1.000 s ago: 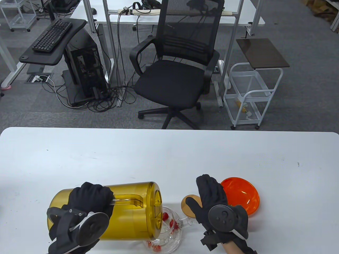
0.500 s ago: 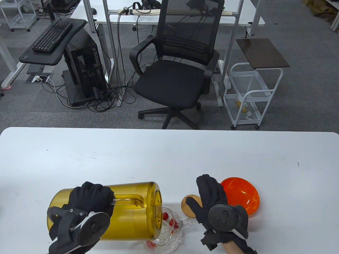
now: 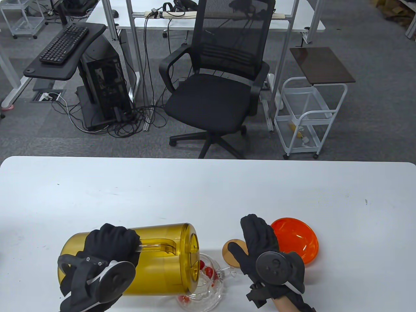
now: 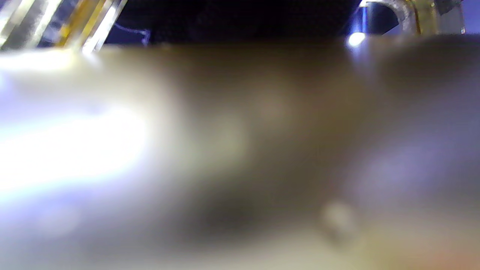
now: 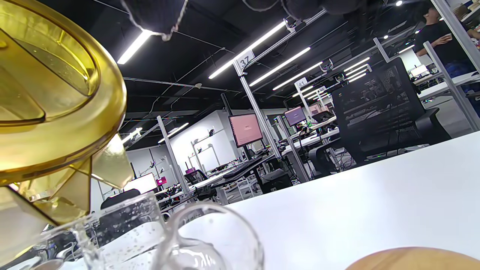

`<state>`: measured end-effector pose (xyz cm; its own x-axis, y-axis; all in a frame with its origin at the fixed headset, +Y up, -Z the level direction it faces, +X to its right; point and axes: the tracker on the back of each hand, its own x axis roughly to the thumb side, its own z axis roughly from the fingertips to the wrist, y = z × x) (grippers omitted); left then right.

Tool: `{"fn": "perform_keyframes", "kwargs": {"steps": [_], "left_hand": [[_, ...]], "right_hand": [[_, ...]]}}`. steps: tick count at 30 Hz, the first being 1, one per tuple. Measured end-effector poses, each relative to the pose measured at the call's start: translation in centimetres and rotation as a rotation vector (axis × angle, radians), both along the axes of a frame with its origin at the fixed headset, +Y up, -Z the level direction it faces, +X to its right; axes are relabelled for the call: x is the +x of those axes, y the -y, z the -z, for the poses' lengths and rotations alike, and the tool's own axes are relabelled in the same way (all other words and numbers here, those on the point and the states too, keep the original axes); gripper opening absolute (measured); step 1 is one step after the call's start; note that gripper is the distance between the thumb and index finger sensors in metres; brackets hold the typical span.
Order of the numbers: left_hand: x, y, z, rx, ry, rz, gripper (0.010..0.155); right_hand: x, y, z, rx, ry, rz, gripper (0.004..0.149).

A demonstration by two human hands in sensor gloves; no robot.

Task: Make wolfberry and red date tea

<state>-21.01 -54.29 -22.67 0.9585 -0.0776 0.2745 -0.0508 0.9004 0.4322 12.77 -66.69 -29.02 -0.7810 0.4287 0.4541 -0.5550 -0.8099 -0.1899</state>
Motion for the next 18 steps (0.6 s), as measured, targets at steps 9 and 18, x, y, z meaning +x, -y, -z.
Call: {"fn": "perform_keyframes", "kwargs": {"steps": [9,18], "left_hand": [[0.04,-0.13,-0.06,0.005,-0.001,0.007,0.028],[0.11,-0.18,-0.10,0.008,-0.002,0.011,0.028]], "right_hand": [[0.02,0.07,0.00,-0.002,-0.004,-0.001,0.076],[0.08,0.13,0.05,-0.006,-0.007,0.003,0.075]]}}
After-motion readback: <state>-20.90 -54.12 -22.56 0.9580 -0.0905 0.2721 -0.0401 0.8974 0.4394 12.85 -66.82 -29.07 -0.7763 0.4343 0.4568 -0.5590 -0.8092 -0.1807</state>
